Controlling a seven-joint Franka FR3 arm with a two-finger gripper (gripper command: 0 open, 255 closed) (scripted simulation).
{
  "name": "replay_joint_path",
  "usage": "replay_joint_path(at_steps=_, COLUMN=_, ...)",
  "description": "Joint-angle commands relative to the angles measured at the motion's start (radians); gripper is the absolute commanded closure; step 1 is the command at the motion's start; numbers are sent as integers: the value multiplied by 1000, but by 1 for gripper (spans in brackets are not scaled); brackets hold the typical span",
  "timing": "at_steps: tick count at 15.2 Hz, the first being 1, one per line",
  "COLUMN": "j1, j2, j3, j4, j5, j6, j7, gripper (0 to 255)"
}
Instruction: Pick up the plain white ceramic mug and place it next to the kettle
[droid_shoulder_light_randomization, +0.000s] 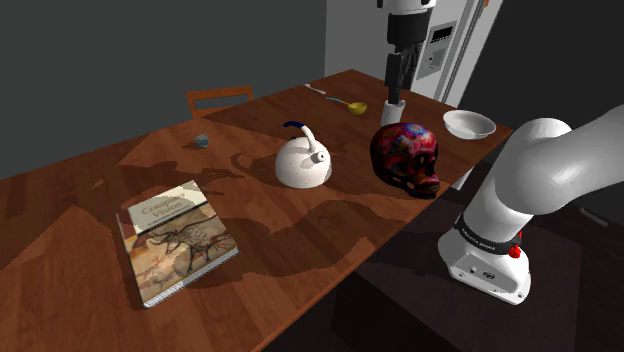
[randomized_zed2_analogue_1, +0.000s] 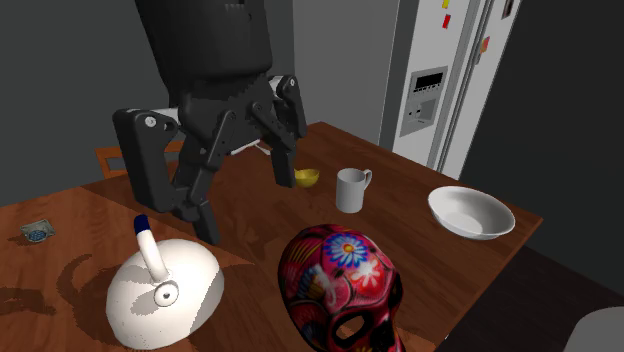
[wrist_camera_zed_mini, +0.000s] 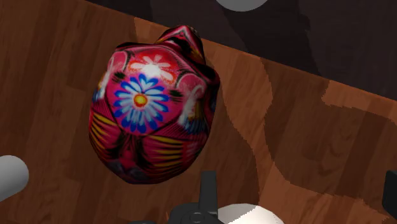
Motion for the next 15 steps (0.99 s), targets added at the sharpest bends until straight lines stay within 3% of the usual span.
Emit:
replay_joint_path(at_steps=1, j1=0, j2=0, j3=0, j4=0, j5=0, j6=0, j7=0, gripper=0)
replay_joint_path(at_steps=15, j1=-116, j2=309, j3=-218, j4=10, j5=-160, j6=298, j7=-223, gripper=0)
